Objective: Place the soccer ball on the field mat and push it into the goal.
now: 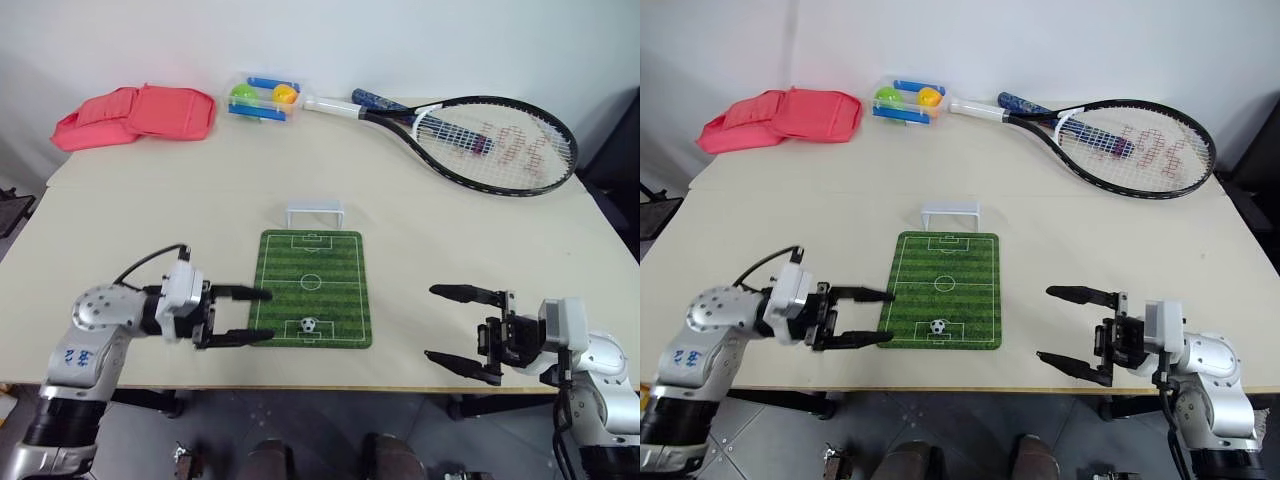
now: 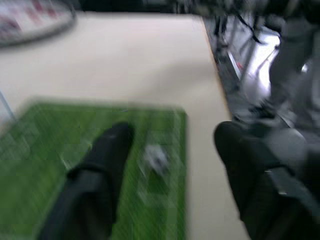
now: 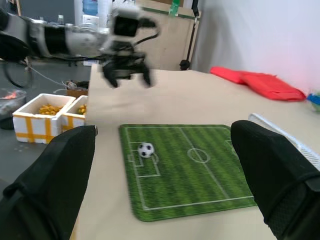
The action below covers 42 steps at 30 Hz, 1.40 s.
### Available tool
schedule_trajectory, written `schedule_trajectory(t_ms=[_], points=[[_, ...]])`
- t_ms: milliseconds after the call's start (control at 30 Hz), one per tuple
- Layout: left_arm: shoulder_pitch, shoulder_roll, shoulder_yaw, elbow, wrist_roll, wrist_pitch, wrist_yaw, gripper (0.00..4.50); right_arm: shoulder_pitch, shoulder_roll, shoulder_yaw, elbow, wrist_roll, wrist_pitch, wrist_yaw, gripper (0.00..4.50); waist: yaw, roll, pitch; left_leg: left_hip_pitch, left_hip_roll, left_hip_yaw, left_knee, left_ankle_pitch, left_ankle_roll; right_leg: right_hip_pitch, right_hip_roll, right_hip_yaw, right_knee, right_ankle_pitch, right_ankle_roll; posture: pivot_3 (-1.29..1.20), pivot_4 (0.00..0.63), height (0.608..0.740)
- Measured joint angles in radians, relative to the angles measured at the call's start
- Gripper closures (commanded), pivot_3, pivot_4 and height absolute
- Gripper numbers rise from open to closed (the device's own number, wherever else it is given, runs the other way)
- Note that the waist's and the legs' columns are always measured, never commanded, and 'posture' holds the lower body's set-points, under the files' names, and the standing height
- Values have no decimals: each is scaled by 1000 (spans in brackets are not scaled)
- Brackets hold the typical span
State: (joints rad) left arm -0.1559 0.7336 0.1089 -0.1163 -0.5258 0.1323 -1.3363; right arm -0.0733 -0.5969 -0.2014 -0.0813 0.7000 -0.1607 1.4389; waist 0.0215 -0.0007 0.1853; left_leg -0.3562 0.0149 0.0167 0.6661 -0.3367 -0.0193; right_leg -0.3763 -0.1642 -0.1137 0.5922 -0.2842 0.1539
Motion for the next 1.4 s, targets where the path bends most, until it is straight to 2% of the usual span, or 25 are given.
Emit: schedule_trajectory(t_ms=[100, 200, 333, 500, 700, 867, 1100, 1233, 1300, 1400], points=[[121, -5, -4, 1, 12, -38, -16, 3601, -16, 12, 1, 53, -13, -39, 34, 0, 3, 0, 0, 0, 0, 0, 0, -1, 0, 0, 0, 0, 0, 0, 0, 0, 150, 740], [157, -18, -22, -7, 18, -46, -15, 4470, -16, 21, 3, 71, -20, -56, 49, 0, 6, 0, 0, -1, 0, 0, 1, -1, 0, 0, 0, 0, 0, 0, 0, 0, 150, 740], [140, -61, -74, -53, 25, -44, 14, 4470, -16, 22, 2, 84, -24, -64, 52, 0, 4, 0, 0, 0, 0, 0, 1, -1, 0, 0, 0, 0, 0, 0, 0, 0, 150, 740], [58, -133, -153, -22, 77, -33, 84, 4470, -13, 25, 1, 91, -33, -78, 51, 0, 3, 0, 0, 0, 0, 0, 1, -1, 0, 0, 0, 0, 0, 0, 0, 0, 150, 740], [-118, -201, -228, 159, 137, -2, 113, 4470, 5, 42, 0, 85, -42, -85, 36, 0, 5, 1, 0, 0, -1, 1, 2, -1, 0, 0, 0, 0, 1, 0, 0, 0, 150, 740], [-203, -232, -258, 283, 184, -24, 112, 4470, 22, 45, -3, 70, -46, -100, 7, 0, 1, 1, 0, 0, 0, 2, 1, -1, 0, 0, 1, 1, 0, 0, 1, 0, 150, 740], [-374, -329, -232, 529, 262, -145, 232, 4470, 42, 59, -3, 42, -55, -121, -37, 0, 5, 0, 0, -1, -1, 1, 3, -1, 1, 0, 0, 1, 0, 1, 1, 0, 150, 740], [-500, -433, -139, 718, 277, -297, 392, 4470, 45, 89, -6, 40, -73, -145, -95, 0, 6, -1, 0, -2, 0, 1, 5, -1, 1, 0, 0, 0, 0, 1, 2, 0, 150, 740], [-522, -434, -105, 714, 245, -330, 368, 4470, 45, 121, -6, 35, -85, -155, -148, 0, 2, 0, 0, -1, -1, 2, 4, -1, 1, 0, 0, 0, 0, 1, 2, 0, 150, 740], [-487, -380, -77, 656, 189, -323, 268, 4470, 39, 152, -16, 34, -101, -170, -233, 0, -16, 0, 0, 0, 0, 3, 0, -1, 1, -1, 1, 1, 0, 1, 2, 0, 150, 740]])
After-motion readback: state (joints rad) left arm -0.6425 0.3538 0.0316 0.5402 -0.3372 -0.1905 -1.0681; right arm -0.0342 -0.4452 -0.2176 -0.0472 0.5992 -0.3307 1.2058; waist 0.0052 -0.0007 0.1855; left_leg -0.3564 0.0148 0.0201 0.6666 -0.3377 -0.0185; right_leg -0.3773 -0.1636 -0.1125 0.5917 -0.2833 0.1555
